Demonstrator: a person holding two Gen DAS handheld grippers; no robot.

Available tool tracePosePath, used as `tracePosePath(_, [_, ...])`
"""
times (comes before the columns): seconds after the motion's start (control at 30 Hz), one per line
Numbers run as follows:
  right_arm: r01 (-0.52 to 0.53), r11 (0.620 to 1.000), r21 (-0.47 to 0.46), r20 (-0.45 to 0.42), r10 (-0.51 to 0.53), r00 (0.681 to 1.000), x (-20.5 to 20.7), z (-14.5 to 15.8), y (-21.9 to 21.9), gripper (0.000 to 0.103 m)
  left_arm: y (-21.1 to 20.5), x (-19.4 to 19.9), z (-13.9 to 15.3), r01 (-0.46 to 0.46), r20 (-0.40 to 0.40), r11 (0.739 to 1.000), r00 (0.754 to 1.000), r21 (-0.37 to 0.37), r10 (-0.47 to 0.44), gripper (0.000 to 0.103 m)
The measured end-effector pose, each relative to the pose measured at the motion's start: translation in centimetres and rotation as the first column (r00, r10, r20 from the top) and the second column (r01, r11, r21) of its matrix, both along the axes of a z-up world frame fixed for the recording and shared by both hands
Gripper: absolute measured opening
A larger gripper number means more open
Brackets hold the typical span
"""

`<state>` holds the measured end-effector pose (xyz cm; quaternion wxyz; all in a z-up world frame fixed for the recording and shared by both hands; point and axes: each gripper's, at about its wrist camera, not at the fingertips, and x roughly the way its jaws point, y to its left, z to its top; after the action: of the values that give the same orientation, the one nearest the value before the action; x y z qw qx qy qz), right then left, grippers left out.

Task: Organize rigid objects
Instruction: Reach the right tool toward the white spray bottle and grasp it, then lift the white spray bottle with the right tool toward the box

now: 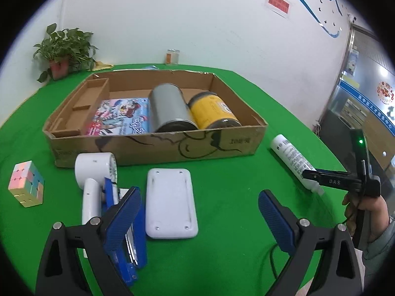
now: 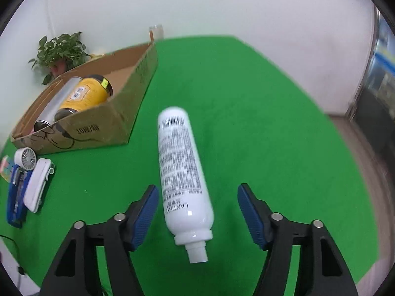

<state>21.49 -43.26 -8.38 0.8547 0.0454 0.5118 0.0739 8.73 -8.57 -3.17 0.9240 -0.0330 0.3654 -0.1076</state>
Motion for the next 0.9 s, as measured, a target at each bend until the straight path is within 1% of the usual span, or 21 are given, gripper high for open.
tracePosePath(0.03, [-0.001, 1.000, 0.006, 0.000, 0.001, 1.000, -0.1, -0.2, 0.3, 0.045, -0.1, 0.0, -0.1, 0.005, -0.005, 1.000, 1.000, 0.000, -0.005, 0.097])
tracePosePath(0.1, [-0.018, 0.999, -0.047, 0.014, 0.019, 1.000, -0.5, -0.2, 1.3, 0.043, -0.3, 0.2, -0.4, 0.017, -0.023, 1.000, 1.000, -0.008, -0.017, 0.096])
tracePosePath(0.23, [-0.090, 0.994, -0.070, 0.008, 0.090, 0.996, -2.6, 0.4, 3.0, 0.042, -0.4, 0.7, -0.8, 0.060, -0.068, 0.995, 0.996, -0.081, -0.065, 0.096])
tracePosePath(0.33, [-0.194, 0.969, -0.153, 0.010, 0.197, 0.980, -5.7, 0.9, 5.2, 0.042, -0.9, 1.1, -1.6, 0.092, -0.118, 0.986, 0.987, -0.137, -0.108, 0.096])
tracePosePath(0.4, [-0.256, 0.950, -0.178, -0.004, 0.259, 0.966, -7.4, 1.2, 6.8, 0.042, -1.6, 1.6, -2.0, 0.118, -0.148, 0.979, 0.979, -0.169, -0.143, 0.096])
tracePosePath(0.43, [-0.286, 0.942, -0.174, -0.007, 0.289, 0.957, -8.0, 1.4, 7.6, 0.042, -2.2, 1.9, -2.4, 0.136, -0.167, 0.972, 0.971, -0.193, -0.169, 0.096])
tracePosePath(0.5, [-0.344, 0.927, -0.150, -0.004, 0.348, 0.938, -9.0, 1.7, 9.4, 0.043, -3.0, 2.4, -3.0, 0.164, -0.200, 0.959, 0.957, -0.232, -0.212, 0.096])
tracePosePath(0.53, [-0.357, 0.924, -0.138, 0.011, 0.362, 0.932, -9.5, 1.9, 10.0, 0.044, -3.4, 2.7, -3.4, 0.173, -0.222, 0.950, 0.947, -0.259, -0.233, 0.096])
tracePosePath(0.57, [-0.357, 0.927, -0.115, 0.029, 0.362, 0.932, -9.9, 2.3, 10.5, 0.050, -3.7, 2.8, -3.7, 0.174, -0.239, 0.945, 0.940, -0.276, -0.243, 0.096])
tracePosePath(0.6, [-0.345, 0.934, -0.093, 0.040, 0.350, 0.936, -10.0, 2.5, 10.6, 0.059, -3.9, 2.8, -4.0, 0.175, -0.251, 0.941, 0.935, -0.289, -0.251, 0.096])
tracePosePath(0.67, [-0.325, 0.946, -0.008, 0.052, 0.325, 0.944, -10.0, 3.0, 10.6, 0.063, -4.2, 3.1, -4.8, 0.177, -0.285, 0.929, 0.918, -0.325, -0.274, 0.095])
tracePosePath(0.7, [-0.324, 0.945, 0.043, 0.046, 0.322, 0.946, -10.0, 3.2, 10.6, 0.063, -4.2, 3.2, -5.1, 0.173, -0.301, 0.924, 0.911, -0.340, -0.281, 0.095])
tracePosePath(0.8, [-0.337, 0.936, 0.100, 0.020, 0.337, 0.941, -9.4, 3.2, 11.1, 0.063, -4.2, 3.6, -5.9, 0.147, -0.343, 0.919, 0.897, -0.365, -0.280, 0.095])
tracePosePath(0.83, [-0.354, 0.927, 0.123, -0.004, 0.357, 0.934, -9.5, 2.9, 11.6, 0.061, -4.2, 3.6, -6.1, 0.136, -0.357, 0.922, 0.894, -0.362, -0.272, 0.095])
tracePosePath(0.87, [-0.369, 0.918, 0.144, -0.012, 0.374, 0.927, -9.5, 2.5, 12.4, 0.058, -4.1, 3.6, -6.3, 0.142, -0.387, 0.931, 0.881, -0.336, -0.274, 0.095])
tracePosePath(0.9, [-0.391, 0.906, 0.161, -0.029, 0.401, 0.916, -9.8, 2.2, 13.1, 0.054, -4.1, 3.6, -6.5, 0.137, -0.401, 0.933, 0.875, -0.333, -0.271, 0.095])
